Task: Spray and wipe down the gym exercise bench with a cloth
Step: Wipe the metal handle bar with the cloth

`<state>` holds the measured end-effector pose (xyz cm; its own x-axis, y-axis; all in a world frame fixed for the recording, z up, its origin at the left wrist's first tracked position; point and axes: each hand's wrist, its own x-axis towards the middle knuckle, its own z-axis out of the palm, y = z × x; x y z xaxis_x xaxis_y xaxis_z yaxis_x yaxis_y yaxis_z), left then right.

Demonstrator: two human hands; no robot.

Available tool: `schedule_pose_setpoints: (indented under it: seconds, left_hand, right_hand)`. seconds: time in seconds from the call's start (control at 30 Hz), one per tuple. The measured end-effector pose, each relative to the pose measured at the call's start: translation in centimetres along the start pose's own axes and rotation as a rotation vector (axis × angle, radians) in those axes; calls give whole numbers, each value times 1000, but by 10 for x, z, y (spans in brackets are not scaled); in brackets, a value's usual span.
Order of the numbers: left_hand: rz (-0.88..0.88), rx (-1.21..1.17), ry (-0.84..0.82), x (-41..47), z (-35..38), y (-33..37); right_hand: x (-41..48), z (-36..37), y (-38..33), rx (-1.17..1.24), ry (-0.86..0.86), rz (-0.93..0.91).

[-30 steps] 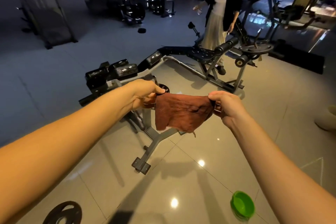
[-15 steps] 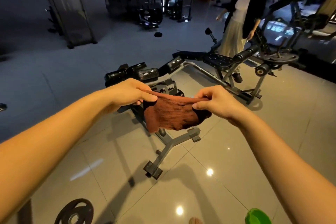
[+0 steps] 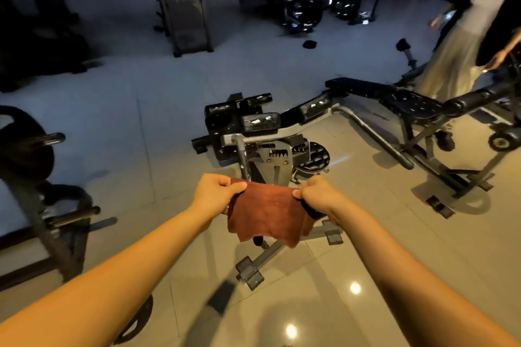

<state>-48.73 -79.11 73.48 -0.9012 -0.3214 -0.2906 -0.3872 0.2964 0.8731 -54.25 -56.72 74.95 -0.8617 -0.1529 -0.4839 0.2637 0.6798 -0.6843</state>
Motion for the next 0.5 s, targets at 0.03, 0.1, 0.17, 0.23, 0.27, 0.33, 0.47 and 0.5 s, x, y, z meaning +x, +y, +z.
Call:
schedule_pose_setpoints:
  seconds: [0.03,0.1,0.17,0.23,0.27,0.33,0.47,0.5]
  left_hand:
    - [25,15,46,1,11,3]
    - [93,109,130,1,31,8]
    - [169,185,191,-2,50,14]
    - [242,237,235,-2,64,16]
    - [268,267,248,-3,68,18]
    - [298,322,273,-3,75,21]
    - [351,347,259,-2,82,23]
    - [382,347,250,-1,83,23]
  right_hand:
    - [9,2,-1,59,2,15]
    - [25,7,-1,182,-11,55]
    - [36,11,-4,326,-61,88]
    - [41,12,-6,466,-124,106]
    - [43,11,-8,520,-154,105]
    - [44,8,-10,577,-210,97]
    - [50,1,-14,658,-269,56]
    - [51,-1,-15,694,-294,29]
